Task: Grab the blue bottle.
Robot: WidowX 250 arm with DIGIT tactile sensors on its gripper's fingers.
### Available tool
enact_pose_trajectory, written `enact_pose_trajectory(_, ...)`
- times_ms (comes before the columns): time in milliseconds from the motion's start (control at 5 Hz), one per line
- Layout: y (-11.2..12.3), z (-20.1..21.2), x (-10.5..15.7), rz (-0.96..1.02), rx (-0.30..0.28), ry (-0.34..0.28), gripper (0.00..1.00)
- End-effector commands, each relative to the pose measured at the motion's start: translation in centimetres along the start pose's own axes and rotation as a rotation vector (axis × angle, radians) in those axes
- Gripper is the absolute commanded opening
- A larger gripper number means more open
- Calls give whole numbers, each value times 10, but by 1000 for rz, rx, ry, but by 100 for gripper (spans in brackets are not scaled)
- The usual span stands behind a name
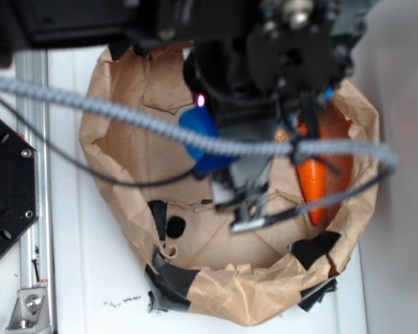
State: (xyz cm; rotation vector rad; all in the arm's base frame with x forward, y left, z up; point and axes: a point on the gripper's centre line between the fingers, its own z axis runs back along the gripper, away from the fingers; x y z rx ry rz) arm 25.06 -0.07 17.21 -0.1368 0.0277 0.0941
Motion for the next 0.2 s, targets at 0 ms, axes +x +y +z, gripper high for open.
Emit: enact_pose_trajectory(0,5,16,-2,23,58,-128,0)
